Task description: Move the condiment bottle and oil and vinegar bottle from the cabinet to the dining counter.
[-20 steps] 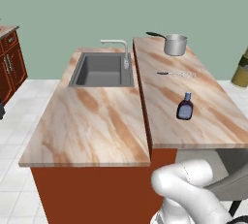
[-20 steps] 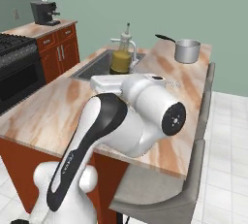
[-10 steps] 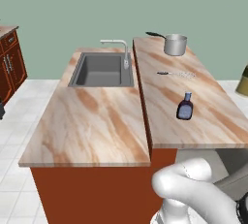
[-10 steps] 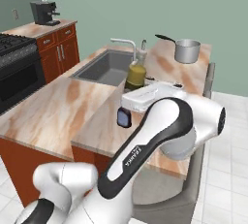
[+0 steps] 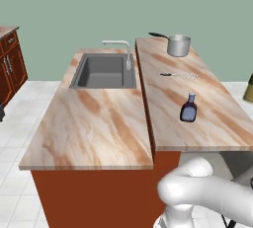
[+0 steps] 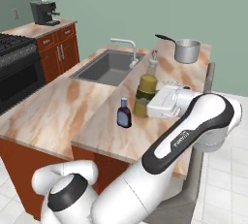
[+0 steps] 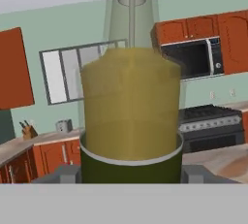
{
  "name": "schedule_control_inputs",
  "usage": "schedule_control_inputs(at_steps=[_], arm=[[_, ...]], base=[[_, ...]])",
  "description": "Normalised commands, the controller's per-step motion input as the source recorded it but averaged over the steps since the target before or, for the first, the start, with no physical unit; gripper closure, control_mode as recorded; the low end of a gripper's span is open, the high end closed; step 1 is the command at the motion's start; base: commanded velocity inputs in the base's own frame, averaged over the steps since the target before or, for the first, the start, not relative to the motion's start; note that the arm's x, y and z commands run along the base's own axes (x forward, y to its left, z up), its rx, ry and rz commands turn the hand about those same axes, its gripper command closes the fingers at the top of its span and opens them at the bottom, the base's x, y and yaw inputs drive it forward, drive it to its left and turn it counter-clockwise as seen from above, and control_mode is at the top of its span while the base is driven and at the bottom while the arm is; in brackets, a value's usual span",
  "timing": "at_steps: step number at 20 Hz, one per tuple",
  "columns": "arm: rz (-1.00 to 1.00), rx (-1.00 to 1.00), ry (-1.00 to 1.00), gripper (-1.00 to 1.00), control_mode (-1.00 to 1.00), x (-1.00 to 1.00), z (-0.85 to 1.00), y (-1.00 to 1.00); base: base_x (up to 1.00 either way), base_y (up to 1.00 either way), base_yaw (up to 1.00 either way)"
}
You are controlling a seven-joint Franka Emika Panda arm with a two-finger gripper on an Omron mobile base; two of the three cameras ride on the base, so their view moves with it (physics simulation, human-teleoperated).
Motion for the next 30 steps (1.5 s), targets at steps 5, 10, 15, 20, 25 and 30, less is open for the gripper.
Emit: schedule_control_inputs(at_steps=[5, 10, 15, 20, 25, 30], arm=[[0.12, -0.11, -0.03, 1.00, -1.00, 0.08, -0.48, -0.09], [-0.01, -0.13, -0.03, 1.00, -1.00, 0.18, -0.44, -0.07], [-0.13, -0.01, -0.04, 1.00, -1.00, 0.19, -0.36, -0.04], [-0.20, 0.01, -0.11, 1.00, -1.00, 0.11, -0.40, 0.00], [-0.16, -0.02, -0.14, 1.00, -1.00, 0.18, -0.32, 0.02], [-0.04, -0.03, -0.06, 1.00, -1.00, 0.32, -0.08, 0.00]], base=[[0.00, 0.00, 0.00], [0.00, 0.00, 0.00], [0.00, 0.00, 0.00], [0.00, 0.00, 0.00], [0.00, 0.00, 0.00], [0.00, 0.00, 0.00]])
